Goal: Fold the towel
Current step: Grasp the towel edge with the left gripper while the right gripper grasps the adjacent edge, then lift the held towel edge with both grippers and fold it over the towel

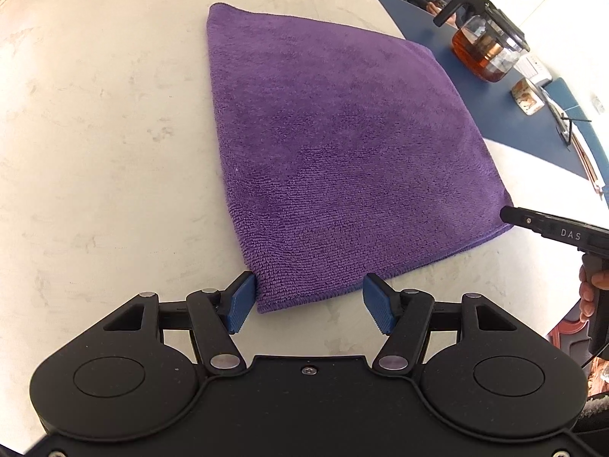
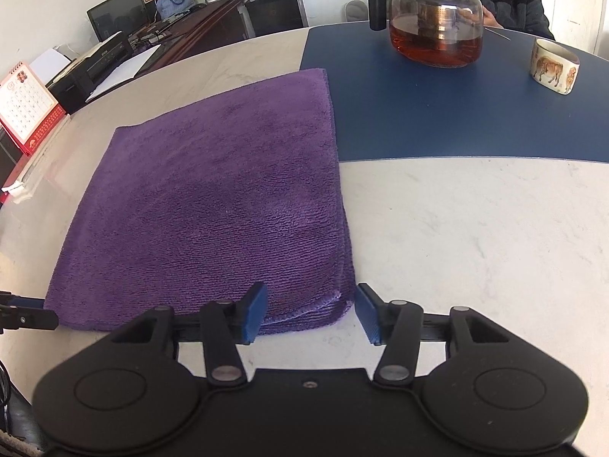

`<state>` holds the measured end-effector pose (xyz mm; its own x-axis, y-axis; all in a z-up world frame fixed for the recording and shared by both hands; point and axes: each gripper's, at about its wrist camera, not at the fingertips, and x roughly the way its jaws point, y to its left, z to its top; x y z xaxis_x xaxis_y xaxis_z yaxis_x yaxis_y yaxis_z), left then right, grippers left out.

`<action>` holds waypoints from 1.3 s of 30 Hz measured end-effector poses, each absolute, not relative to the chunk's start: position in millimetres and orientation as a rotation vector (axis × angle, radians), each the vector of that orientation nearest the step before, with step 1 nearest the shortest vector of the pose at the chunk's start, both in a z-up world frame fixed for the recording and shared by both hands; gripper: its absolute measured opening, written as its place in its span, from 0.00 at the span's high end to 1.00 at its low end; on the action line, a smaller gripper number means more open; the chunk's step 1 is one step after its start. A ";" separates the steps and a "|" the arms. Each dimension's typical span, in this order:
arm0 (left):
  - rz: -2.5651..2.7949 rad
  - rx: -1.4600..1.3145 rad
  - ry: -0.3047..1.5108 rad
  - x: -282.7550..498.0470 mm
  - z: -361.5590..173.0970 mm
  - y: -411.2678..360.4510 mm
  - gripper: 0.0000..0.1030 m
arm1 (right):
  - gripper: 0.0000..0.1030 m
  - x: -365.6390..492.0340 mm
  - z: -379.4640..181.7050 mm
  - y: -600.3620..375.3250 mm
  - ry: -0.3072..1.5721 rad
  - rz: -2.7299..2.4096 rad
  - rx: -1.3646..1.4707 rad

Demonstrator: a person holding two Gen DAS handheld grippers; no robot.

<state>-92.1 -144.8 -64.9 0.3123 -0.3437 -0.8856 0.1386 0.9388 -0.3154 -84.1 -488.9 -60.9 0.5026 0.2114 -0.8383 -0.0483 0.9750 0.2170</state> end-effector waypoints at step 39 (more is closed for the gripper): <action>-0.304 -0.343 1.075 -52.5 -27.8 -130.0 0.92 | 0.95 -56.4 -28.6 -505.9 0.943 0.269 0.309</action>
